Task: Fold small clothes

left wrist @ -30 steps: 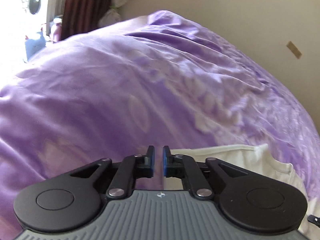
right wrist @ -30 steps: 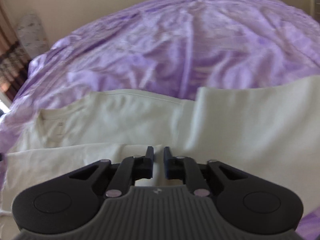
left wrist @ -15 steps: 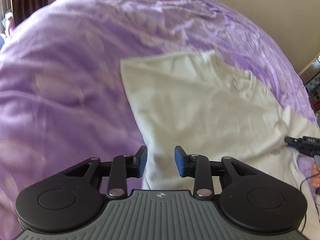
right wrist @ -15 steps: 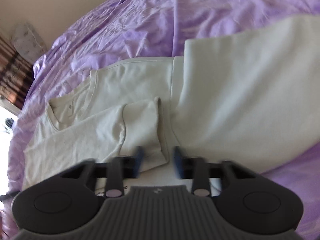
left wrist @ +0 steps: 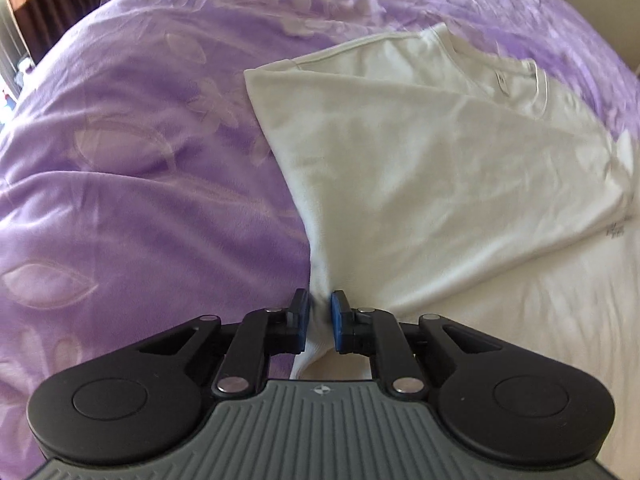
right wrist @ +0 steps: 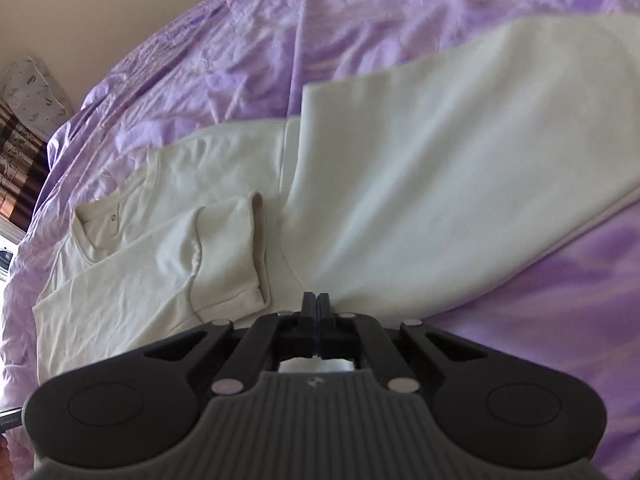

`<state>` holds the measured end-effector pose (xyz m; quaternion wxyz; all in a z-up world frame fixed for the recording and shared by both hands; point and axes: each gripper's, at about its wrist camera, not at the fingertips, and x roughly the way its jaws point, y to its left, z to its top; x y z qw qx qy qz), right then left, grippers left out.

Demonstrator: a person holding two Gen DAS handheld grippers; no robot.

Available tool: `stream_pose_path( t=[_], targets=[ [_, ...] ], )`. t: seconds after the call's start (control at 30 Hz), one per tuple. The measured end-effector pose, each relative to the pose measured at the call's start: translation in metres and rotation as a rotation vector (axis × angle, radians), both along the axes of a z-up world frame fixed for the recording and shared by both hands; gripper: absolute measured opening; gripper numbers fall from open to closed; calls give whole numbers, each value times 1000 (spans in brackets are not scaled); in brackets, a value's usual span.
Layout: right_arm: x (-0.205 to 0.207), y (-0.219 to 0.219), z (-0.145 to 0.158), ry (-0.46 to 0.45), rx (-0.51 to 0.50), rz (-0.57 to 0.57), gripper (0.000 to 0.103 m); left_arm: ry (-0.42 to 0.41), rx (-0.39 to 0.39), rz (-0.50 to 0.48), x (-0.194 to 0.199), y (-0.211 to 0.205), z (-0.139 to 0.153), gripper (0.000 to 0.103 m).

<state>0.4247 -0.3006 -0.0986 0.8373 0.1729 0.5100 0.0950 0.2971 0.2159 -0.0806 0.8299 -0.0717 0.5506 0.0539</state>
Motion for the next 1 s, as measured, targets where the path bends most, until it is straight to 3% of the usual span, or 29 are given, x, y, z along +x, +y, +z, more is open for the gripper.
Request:
stream_pose_path(
  t=[0.1, 0.17, 0.23, 0.33, 0.5, 0.6, 0.77, 1.0],
  targets=[
    [-7, -23, 25, -42, -12, -28, 3, 21, 23, 5, -3, 0, 7, 20],
    [-10, -46, 42, -64, -17, -64, 13, 19, 38, 18, -5, 1, 17, 23],
    [-15, -74, 60, -91, -30, -107, 31, 3, 70, 29, -7, 2, 29, 23],
    [-21, -124, 84, -117, -44, -187, 37, -66, 78, 39, -9, 2, 50, 23],
    [-29, -212, 106, -152, -73, -362, 38, -191, 27, 99, -2, -2, 69, 27],
    [-32, -262, 98, -150, -70, -460, 38, -211, 0, 135, 8, -8, 67, 30],
    [-32, -329, 61, -127, 15, -636, 38, -183, -23, 174, 30, -16, 56, 30],
    [-8, -367, 22, -131, 78, -768, 37, -135, 38, 197, 50, -25, 51, 30]
  ],
)
